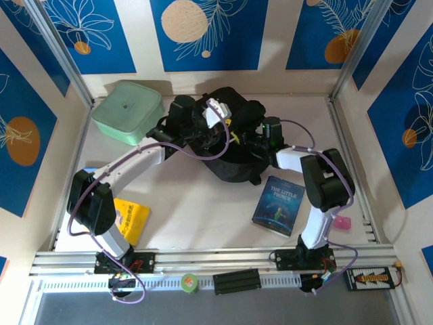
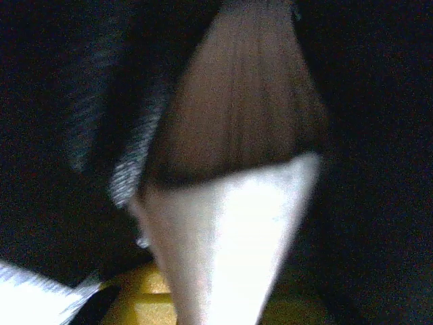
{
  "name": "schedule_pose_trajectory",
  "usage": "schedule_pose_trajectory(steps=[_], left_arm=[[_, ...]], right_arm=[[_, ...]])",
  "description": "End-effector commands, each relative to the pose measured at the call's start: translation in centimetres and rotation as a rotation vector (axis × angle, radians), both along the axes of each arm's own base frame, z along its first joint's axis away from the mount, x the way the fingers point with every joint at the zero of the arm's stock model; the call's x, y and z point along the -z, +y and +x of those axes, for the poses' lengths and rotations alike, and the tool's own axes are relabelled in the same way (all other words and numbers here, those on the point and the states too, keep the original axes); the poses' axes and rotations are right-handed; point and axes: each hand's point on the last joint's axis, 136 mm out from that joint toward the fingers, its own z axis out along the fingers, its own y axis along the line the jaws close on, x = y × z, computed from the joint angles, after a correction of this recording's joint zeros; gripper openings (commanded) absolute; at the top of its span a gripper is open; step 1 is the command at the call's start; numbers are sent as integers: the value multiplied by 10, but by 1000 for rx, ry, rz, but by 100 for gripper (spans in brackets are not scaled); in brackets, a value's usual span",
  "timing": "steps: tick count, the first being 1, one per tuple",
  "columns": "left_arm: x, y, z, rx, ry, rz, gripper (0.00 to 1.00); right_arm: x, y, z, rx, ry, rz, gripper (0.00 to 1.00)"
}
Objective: Pack the student bag
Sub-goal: Place the loose stationery in the student bag.
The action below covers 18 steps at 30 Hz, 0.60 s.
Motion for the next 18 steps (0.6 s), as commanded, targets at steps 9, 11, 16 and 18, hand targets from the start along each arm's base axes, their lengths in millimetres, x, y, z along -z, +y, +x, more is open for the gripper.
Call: schedule_pose_trajectory(steps=[9,11,16,18], left_arm=[[-22,21,5,-52,-45,-77,0],[-10,31,13,-100,-45,-44,0],[19,50,24,-165,19,-19,0],[26,52,24,-171,36,-11,0]], right_arm=[[20,28,48,3,-22,-65,21],[31,41,54,-39,29,-69,22],[34,55,54,-65,57,-66,37],[28,52,46,-70,64,-81,47]])
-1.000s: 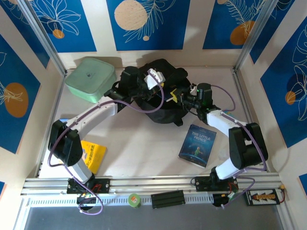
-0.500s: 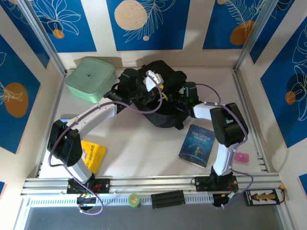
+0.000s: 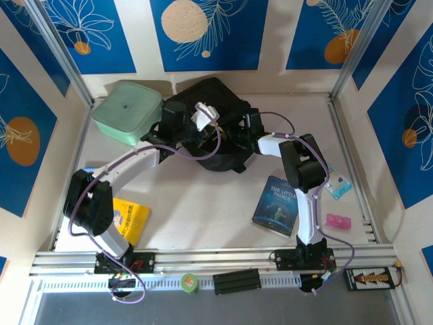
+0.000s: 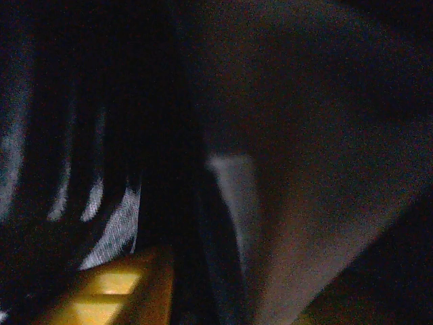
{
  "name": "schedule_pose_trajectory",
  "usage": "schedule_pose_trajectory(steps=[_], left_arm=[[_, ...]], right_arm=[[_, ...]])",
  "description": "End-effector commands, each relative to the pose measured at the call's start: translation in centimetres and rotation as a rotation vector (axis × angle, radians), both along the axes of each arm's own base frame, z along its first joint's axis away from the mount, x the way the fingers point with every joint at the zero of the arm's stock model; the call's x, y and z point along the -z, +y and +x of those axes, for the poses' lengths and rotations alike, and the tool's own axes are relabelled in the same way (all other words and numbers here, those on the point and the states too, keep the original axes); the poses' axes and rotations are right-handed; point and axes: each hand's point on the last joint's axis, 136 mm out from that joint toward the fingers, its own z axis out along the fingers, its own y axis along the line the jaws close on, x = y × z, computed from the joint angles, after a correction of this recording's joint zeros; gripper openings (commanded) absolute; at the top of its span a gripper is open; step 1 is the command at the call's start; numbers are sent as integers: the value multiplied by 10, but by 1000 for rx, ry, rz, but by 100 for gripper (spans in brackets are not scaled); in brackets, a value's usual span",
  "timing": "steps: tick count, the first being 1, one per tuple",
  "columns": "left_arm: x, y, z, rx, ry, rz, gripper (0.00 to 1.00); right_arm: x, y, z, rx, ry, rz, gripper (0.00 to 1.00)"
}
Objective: Pack the student bag
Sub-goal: Place the loose stationery in the student bag.
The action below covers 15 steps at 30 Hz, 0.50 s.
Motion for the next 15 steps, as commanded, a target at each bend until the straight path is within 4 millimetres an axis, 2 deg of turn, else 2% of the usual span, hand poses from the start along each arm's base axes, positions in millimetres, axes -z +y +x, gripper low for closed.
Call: schedule_pose_trajectory(steps=[1,4,8,11,15], left_arm=[[-14,8,2,-30,-27,-37,0],[-6,10,4,-36,-9,-29,0],[1,11,6,-33,16,-28,0],[5,10,5,-26,29,-27,0],[12,10,2,-18,54,-27,0]], right_arm=[[-21,1,-12,-23,-7,-7,53],[-38,-7,-32,-29,1,30,64],[-56,-20,-64,-68,16,11,64],[-60,-36,-91,-82,55,-70,60],[-50,-61,-127,-66,98,-175,52]])
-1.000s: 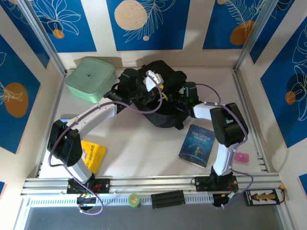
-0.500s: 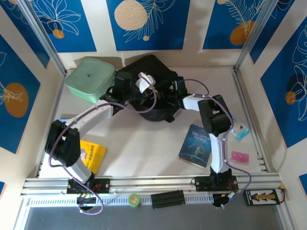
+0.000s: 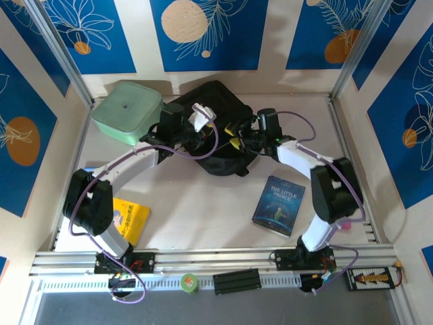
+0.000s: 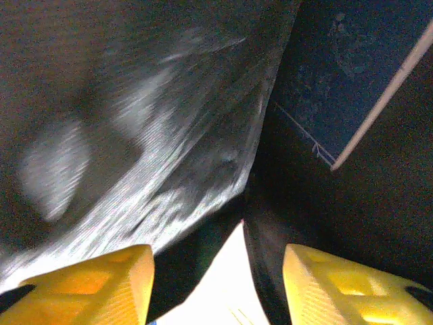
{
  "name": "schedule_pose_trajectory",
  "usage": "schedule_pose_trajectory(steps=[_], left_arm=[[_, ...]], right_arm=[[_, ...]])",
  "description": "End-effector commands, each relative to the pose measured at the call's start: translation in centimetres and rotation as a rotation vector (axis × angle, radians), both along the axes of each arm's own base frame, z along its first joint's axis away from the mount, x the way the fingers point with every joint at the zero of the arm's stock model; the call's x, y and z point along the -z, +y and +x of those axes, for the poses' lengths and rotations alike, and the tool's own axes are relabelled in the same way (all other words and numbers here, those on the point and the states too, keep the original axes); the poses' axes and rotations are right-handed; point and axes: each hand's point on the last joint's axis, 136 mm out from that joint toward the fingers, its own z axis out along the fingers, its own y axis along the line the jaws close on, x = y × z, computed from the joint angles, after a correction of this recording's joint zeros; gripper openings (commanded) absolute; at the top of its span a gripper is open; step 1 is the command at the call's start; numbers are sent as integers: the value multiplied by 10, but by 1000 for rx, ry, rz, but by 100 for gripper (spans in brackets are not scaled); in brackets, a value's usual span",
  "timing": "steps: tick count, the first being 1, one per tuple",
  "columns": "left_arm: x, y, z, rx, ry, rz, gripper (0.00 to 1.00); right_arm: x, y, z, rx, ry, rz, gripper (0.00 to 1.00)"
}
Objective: Pack the student bag
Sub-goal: Place the loose stationery in the student bag, then close the student bag at the top-center of the table, then move the book to the middle-right of the table.
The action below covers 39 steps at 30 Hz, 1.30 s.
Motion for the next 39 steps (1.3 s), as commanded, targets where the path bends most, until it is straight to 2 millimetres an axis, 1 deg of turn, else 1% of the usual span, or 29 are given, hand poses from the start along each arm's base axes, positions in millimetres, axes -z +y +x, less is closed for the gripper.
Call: schedule_pose_trajectory(steps=[1,3,5,8,9,10,11,13,14,15,16,18,21,22,25,27,32,34,39], left_arm=[[4,1,-4,19,26,-22,0],[8,3,-9,30,40,-12,0],[14,8,-14,27,60,13,0],[20,22,-22,-5,61,56,0],[21,28,-25,-21,63,64,0],[19,33,-28,-38,71,60,3],[17,37,-31,-50,79,54,16],[10,41,-39,-75,106,14,55],[8,42,-43,-80,120,-8,70],[2,42,-47,-80,134,-35,80],[-2,41,-51,-80,156,-60,86],[-10,43,-54,-102,184,-97,92],[-22,43,-55,-138,221,-165,94],[-26,42,-55,-142,238,-198,99],[-35,36,-56,-145,295,-274,100],[-36,37,-51,-203,349,-300,100],[-28,27,-43,-237,464,-337,98],[-25,19,-41,-227,512,-359,96],[-20,-6,-44,-195,595,-382,95]], right_arm=[[34,-26,-42,-5,110,-137,50],[36,-43,-58,22,113,-188,49],[34,-62,-72,54,90,-269,48],[35,-98,-96,110,100,-441,50],[38,-111,-105,130,117,-500,52],[42,-125,-115,156,143,-553,55],[47,-134,-123,172,166,-584,58],[58,-152,-137,197,214,-624,62],[63,-158,-142,204,237,-631,64],[68,-163,-148,209,263,-633,65],[73,-167,-152,210,293,-628,66],[81,-172,-159,212,339,-619,66],[94,-174,-165,207,385,-605,68],[99,-174,-166,208,401,-597,69],[114,-173,-167,220,452,-564,69],[122,-171,-166,228,469,-548,69],[137,-166,-149,239,456,-506,69],[141,-165,-140,241,453,-493,68],[151,-169,-117,251,495,-503,68]])
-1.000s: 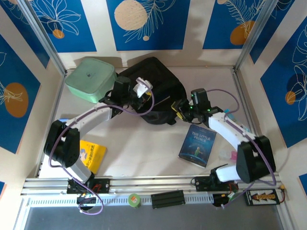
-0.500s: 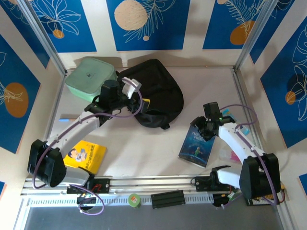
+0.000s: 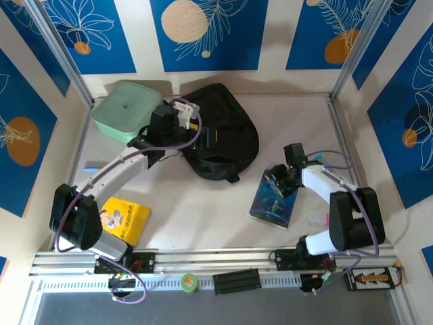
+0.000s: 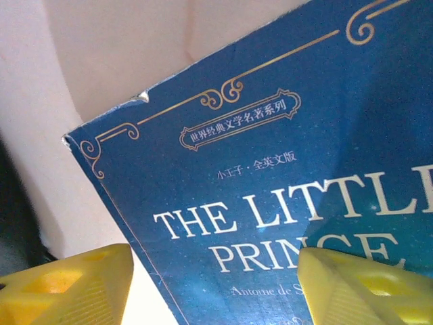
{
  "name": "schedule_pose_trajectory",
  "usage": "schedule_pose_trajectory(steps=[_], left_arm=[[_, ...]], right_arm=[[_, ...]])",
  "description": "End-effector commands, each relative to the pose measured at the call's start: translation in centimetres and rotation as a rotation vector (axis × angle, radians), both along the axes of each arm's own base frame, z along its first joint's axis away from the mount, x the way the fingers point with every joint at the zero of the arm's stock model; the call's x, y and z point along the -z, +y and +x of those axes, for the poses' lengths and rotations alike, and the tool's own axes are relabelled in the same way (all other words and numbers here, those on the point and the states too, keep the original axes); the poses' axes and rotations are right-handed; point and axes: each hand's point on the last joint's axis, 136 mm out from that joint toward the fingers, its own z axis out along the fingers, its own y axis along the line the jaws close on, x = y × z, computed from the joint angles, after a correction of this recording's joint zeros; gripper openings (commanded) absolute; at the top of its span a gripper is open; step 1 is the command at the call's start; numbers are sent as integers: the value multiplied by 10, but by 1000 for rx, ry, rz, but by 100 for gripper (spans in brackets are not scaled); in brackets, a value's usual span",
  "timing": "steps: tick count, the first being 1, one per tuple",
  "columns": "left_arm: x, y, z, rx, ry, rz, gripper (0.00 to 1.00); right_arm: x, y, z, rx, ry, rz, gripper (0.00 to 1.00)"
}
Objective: Pack the student bag
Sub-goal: Move the book to the middle-right of the table, then pick up the book from the middle-right of the table.
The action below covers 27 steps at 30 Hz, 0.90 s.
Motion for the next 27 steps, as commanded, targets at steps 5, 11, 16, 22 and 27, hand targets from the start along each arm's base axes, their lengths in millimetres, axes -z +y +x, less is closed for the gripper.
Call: schedule_pose_trajectory(steps=[5,11,16,22,27], left_arm=[[8,-48,-12,30,106,-69,100],[43,-89,-35,52,192,50,100],[72,-128,-61,127,196,218,100],[112,-166,-78,206,237,313,97],[146,-179,-77,214,306,367,81]], right_arm=[[5,2,45,-28,-3,36,66],[-38,-24,40,-56,-66,-126,67],[-38,-53,4,-76,-19,-221,68],[-23,-47,-24,-162,-11,-124,66],[-11,-36,-30,-241,5,-50,62]])
